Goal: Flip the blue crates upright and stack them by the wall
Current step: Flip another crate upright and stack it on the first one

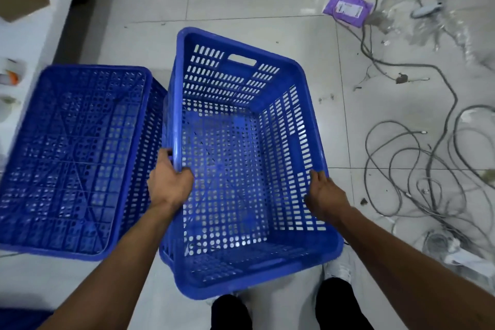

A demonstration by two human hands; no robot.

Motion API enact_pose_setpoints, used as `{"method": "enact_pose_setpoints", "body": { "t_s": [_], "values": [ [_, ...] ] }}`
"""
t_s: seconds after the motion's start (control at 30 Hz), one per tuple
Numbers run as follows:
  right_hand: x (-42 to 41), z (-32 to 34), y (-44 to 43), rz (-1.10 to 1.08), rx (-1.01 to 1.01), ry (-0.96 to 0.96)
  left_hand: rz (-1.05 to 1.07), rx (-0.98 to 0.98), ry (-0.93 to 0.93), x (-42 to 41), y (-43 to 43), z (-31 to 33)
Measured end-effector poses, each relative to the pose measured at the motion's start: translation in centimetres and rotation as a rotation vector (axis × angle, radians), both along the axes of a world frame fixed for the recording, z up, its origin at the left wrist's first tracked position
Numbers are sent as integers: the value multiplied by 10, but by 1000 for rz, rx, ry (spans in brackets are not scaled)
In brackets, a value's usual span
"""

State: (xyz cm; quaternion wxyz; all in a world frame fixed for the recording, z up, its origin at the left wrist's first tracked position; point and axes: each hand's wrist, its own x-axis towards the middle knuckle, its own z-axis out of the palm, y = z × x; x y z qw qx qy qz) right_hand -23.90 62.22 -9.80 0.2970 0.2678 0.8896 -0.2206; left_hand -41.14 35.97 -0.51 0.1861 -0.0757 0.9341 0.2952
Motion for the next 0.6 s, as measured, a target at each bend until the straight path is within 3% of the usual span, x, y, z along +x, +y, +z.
{"method": "enact_pose_setpoints", "body": {
  "t_s": [0.2,0.33,0.5,0.6],
  "values": [
    [-2,4,43,-149,239,49,32,107,-52,-3,-3,-5],
    [-5,3,81,-532,53,5,74,165,-127,1,-8,-17],
    [-2,-6,83,-647,183,268,99,201,-212,6,-7,-32],
    [0,-7,87,-625,229,300,88,194,-249,9,2,-45]
  ]
}}
